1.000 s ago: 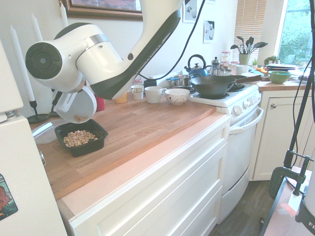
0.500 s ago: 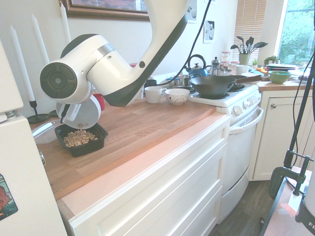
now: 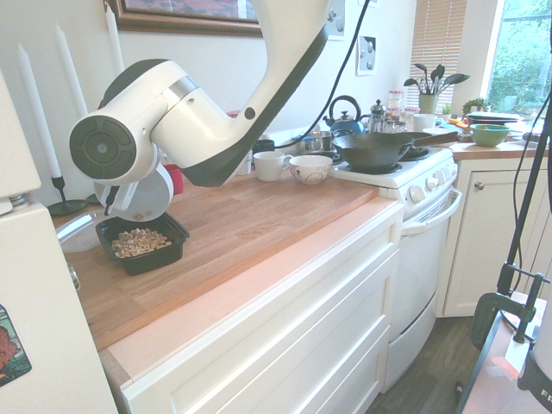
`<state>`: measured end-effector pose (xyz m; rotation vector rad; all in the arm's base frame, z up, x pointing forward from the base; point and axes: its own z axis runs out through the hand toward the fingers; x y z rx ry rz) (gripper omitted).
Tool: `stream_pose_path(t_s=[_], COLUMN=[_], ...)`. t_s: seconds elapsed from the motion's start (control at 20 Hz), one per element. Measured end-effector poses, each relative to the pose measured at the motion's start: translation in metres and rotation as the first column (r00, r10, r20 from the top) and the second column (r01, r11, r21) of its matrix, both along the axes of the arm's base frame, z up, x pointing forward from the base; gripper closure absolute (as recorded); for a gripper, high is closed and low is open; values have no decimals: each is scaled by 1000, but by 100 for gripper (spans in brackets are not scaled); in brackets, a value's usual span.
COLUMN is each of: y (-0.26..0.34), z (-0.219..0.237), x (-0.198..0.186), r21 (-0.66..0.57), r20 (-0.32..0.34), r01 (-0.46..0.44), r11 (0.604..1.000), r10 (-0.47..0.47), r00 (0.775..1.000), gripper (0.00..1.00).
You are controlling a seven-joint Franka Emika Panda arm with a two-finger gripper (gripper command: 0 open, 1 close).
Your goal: Put the cereal into the box
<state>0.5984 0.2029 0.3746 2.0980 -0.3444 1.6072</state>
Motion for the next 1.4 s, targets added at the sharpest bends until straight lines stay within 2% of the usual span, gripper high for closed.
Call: stream_pose_path(t_s=[0.15,0.6,1.15,1.4], y=[4,2,2,4], z=[3,-23,-20,-19], x=[-1,-11,-7,-6], r21=[-20,-51,-89,-85], r20=[25,21,73,75], r01=[-11,-15,-21,-20], r11=[1000,999,996,996], r10=[12,16,27,27], r00=[1000,1000,997,997], gripper=[100,100,100,100])
